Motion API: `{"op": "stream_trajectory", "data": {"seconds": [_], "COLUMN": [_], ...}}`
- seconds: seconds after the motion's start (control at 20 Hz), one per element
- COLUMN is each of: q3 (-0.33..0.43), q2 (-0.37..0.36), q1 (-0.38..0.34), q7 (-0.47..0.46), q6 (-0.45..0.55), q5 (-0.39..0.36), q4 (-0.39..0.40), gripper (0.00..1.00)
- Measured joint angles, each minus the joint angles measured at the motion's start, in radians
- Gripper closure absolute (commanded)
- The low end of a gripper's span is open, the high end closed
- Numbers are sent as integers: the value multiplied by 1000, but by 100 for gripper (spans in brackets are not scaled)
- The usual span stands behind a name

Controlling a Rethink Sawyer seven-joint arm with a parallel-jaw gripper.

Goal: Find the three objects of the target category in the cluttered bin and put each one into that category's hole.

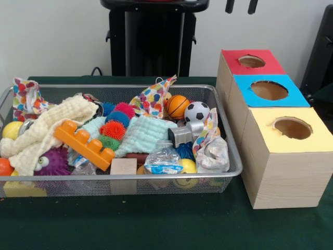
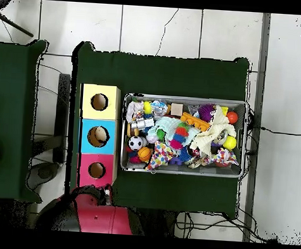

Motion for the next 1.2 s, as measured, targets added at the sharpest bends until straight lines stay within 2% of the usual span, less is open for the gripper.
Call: {"op": "stream_trajectory", "data": {"seconds": [0.65,0.95,1.2], "q3": [-16,-16,-15], "q2": [112,132,121], "q1": [27,33,25], "q7": [56,57,57], "q6": [-6,-6,-6], "q5": [23,38,47], "q4": [-73,-95,-93], "gripper": [0,0,0]}}
